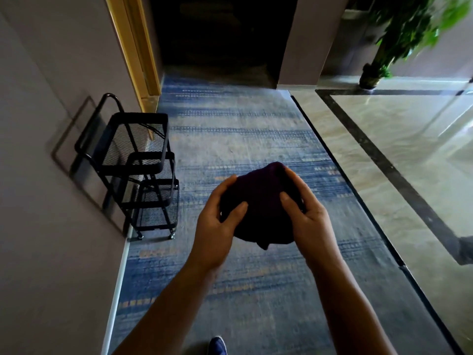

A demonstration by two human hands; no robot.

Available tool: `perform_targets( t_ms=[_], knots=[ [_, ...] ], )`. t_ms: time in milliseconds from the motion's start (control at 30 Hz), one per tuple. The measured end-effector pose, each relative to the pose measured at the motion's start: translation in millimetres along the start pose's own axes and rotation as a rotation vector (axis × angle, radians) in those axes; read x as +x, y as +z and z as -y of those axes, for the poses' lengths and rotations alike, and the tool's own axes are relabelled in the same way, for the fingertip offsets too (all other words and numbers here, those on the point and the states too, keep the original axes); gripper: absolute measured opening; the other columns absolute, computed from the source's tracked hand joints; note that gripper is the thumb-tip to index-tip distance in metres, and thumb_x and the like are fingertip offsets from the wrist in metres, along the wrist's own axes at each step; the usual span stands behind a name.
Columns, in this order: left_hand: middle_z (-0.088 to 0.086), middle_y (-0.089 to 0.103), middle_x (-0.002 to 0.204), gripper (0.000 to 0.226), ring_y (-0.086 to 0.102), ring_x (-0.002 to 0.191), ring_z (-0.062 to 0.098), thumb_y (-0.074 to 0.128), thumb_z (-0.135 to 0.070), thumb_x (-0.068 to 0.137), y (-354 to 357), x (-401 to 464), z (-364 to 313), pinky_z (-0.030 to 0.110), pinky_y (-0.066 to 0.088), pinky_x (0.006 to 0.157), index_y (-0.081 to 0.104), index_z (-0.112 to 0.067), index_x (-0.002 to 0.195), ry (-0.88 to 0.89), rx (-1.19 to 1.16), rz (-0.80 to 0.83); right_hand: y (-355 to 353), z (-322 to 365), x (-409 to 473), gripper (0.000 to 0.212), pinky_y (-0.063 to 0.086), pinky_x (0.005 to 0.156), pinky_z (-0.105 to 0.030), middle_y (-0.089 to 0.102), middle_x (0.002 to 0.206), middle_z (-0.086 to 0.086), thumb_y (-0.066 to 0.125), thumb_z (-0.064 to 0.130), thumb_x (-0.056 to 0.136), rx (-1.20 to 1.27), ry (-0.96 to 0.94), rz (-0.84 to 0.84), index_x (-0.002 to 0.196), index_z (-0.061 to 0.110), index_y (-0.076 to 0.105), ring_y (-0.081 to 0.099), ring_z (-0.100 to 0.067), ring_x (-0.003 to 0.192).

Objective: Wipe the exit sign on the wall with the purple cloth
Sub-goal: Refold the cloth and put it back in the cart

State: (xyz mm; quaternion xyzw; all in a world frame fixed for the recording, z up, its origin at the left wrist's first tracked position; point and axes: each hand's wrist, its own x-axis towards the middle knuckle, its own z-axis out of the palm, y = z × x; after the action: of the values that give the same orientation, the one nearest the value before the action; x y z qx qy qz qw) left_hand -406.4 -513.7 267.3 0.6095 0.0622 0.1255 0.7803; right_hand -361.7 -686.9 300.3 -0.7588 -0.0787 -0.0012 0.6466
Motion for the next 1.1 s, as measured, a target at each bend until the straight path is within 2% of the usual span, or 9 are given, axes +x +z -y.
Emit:
perform_targets(
  t_ms=[267,433,533,600,700,800,867,1000,1100],
  knots=[
    [-0.005,0.066,0.138,0.053,0.062,0.13,0.02,0.075,-0.037,0.086,-69,110,9,0.052,0.052,0.107,0.059,-0.044,0.136,-0.004,0.035,-0.152,87,-24,127,0.049,0.057,0.1,-0.029,0.064,0.129,0.034,0.061,0.022,0.104,0.026,0.027,0.211,0.14,0.055,0.056,0.061,0.01,0.12],
    [-0.007,0.066,0.138,0.056,0.063,0.129,0.015,0.077,-0.043,0.083,-111,186,16,0.042,0.055,0.103,0.059,-0.046,0.136,0.016,0.063,-0.325,154,-42,227,0.049,0.054,0.107,-0.036,0.065,0.132,0.029,0.06,0.015,0.104,0.097,0.024,0.367,0.144,0.044,0.057,0.06,0.005,0.125],
    [-0.006,0.067,0.138,0.052,0.062,0.129,0.014,0.075,-0.033,0.085,-133,236,16,0.034,0.053,0.101,0.062,-0.045,0.133,0.037,0.06,-0.466,201,-50,288,0.05,0.051,0.111,-0.043,0.063,0.134,0.029,0.059,0.014,0.105,0.13,0.047,0.471,0.14,0.049,0.057,0.059,-0.001,0.13],
    [-0.007,0.069,0.135,0.05,0.064,0.128,0.014,0.073,-0.025,0.086,-147,265,13,0.028,0.054,0.098,0.063,-0.044,0.132,0.073,0.049,-0.563,234,-50,325,0.053,0.05,0.112,-0.042,0.064,0.131,0.032,0.059,0.013,0.104,0.149,0.029,0.546,0.135,0.056,0.056,0.061,-0.001,0.129],
    [-0.004,0.07,0.133,0.05,0.065,0.127,0.018,0.071,-0.018,0.087,-174,300,16,0.038,0.055,0.101,0.065,-0.043,0.13,0.045,0.013,-0.676,281,-54,374,0.055,0.05,0.111,-0.034,0.065,0.131,0.029,0.059,0.012,0.104,0.118,0.007,0.665,0.133,0.059,0.054,0.062,0.0,0.126],
    [0.0,0.069,0.134,0.051,0.066,0.125,0.023,0.072,-0.021,0.085,-203,331,15,0.051,0.055,0.103,0.064,-0.041,0.13,0.0,0.027,-0.76,326,-64,410,0.054,0.051,0.109,-0.033,0.064,0.138,0.015,0.058,0.012,0.105,0.076,0.019,0.752,0.145,0.048,0.05,0.063,-0.003,0.125],
    [0.006,0.066,0.138,0.052,0.063,0.127,0.028,0.071,-0.019,0.084,-227,352,14,0.058,0.052,0.105,0.063,-0.035,0.132,-0.006,0.034,-0.792,357,-72,433,0.055,0.049,0.112,-0.035,0.063,0.137,0.014,0.058,0.011,0.104,0.033,0.021,0.796,0.15,0.04,0.048,0.062,0.001,0.123],
    [0.009,0.063,0.141,0.051,0.061,0.13,0.03,0.071,-0.012,0.087,-279,390,19,0.059,0.05,0.107,0.062,-0.031,0.134,-0.029,0.05,-0.791,416,-83,467,0.054,0.044,0.117,-0.045,0.062,0.142,0.006,0.057,0.009,0.104,-0.008,0.035,0.837,0.15,0.037,0.048,0.059,-0.013,0.132],
    [0.01,0.064,0.138,0.055,0.062,0.128,0.031,0.072,-0.017,0.083,-310,415,21,0.059,0.051,0.106,0.061,-0.024,0.136,-0.063,0.028,-0.837,454,-86,490,0.052,0.047,0.115,-0.045,0.063,0.141,0.004,0.057,0.011,0.104,-0.046,0.043,0.862,0.149,0.038,0.051,0.06,-0.014,0.13]
  ],
)
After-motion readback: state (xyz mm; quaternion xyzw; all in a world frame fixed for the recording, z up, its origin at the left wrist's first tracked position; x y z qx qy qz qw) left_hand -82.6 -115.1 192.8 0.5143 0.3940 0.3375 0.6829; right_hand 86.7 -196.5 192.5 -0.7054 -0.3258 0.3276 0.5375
